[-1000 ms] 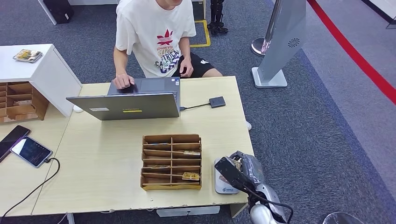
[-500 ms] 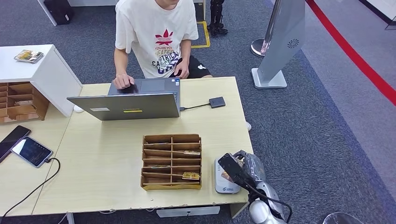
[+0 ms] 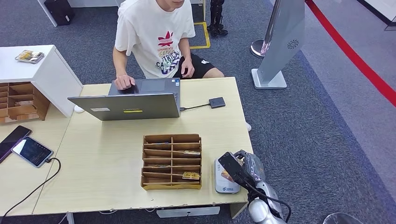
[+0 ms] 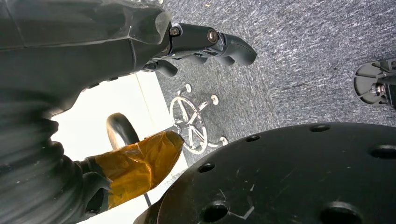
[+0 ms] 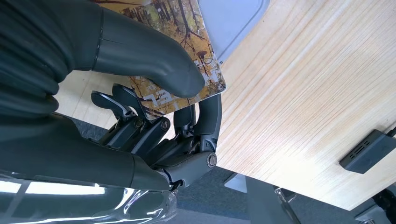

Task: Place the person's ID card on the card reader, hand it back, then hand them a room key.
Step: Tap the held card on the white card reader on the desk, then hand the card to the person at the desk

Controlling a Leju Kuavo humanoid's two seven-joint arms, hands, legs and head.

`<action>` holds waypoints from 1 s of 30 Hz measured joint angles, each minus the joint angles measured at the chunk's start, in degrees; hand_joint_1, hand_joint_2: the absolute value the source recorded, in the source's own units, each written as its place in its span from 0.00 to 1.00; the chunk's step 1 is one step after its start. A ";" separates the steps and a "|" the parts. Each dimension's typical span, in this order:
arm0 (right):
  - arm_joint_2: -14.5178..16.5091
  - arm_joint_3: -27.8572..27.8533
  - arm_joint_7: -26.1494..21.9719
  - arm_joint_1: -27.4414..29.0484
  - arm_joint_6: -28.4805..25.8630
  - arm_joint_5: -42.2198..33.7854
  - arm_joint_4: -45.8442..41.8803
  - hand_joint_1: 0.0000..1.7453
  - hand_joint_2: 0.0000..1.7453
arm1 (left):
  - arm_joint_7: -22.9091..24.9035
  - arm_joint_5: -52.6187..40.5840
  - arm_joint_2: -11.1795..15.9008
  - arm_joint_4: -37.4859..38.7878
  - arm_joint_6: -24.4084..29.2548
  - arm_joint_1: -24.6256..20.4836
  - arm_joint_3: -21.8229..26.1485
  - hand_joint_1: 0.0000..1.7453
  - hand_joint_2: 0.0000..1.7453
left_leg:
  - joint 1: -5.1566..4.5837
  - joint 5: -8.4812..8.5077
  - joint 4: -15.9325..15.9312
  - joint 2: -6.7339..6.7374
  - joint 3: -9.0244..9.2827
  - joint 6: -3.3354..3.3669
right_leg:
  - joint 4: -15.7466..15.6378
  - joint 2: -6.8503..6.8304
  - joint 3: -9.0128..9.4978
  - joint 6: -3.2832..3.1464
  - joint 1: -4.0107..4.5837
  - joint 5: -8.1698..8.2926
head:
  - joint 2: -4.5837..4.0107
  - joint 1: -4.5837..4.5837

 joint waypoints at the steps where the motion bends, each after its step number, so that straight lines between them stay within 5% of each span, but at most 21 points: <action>1: 0.04 -0.03 -0.04 0.00 0.01 -0.01 0.02 1.00 1.00 | 0.01 0.03 0.00 0.00 0.00 0.00 -0.01 0.00 1.00 | 0.00 0.00 0.00 0.00 0.01 0.00 | 0.00 0.00 0.00 0.00 0.00 0.00 | 0.00 0.00; 30: 0.18 -0.52 -0.57 0.03 0.08 -0.01 0.15 1.00 1.00 | 0.02 0.15 0.01 0.00 0.00 0.00 -0.04 0.00 1.00 | 0.00 0.00 0.00 0.01 0.05 0.00 | -0.01 0.00 0.05 0.00 0.00 0.00 | 0.00 0.00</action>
